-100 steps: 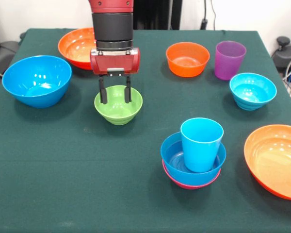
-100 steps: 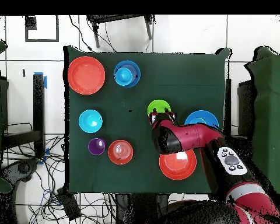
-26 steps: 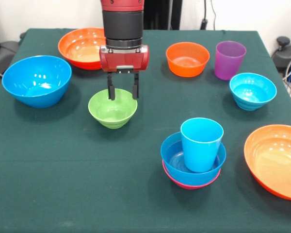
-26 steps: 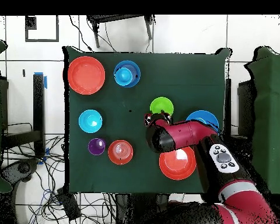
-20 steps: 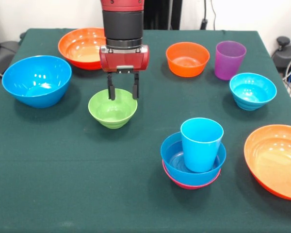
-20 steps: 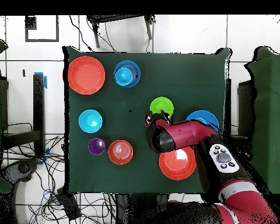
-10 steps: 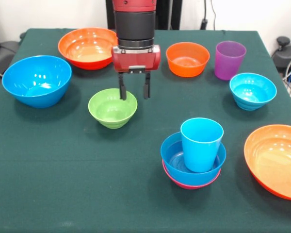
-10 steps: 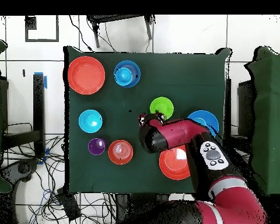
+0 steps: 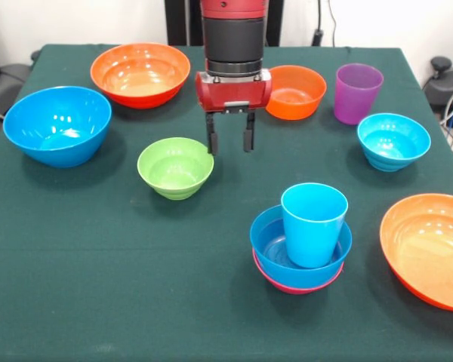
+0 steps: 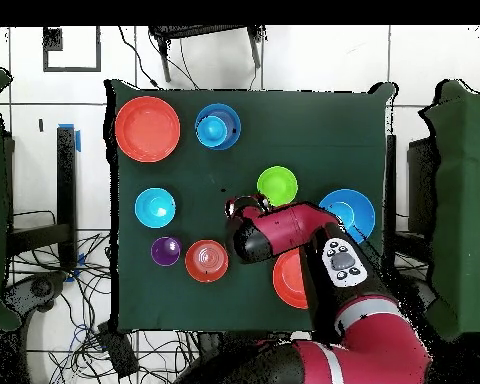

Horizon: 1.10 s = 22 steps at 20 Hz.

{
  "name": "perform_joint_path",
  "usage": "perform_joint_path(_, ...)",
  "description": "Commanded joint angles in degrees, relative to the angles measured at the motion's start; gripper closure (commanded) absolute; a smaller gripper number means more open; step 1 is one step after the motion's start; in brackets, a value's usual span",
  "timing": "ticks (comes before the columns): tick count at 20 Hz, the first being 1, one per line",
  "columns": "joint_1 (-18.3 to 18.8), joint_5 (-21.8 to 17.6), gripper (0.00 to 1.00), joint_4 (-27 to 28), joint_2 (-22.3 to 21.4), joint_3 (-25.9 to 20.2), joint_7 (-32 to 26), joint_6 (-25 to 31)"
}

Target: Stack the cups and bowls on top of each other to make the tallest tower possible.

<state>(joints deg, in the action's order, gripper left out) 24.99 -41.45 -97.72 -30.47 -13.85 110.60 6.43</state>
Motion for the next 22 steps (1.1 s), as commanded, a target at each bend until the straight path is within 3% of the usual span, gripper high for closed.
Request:
perform_joint_path(1,1.88,-1.78,0.0,2.02,2.83,-1.66,0.15,1.51)
perform_joint_path(6,2.06,-3.82,0.0,4.31,5.05,-0.8,-0.8,0.12)
perform_joint_path(10,2.04,-5.94,0.0,5.86,4.44,-0.02,-2.66,-0.13)
perform_joint_path(22,2.9,-5.91,0.0,5.31,3.33,-1.56,-3.05,2.02)
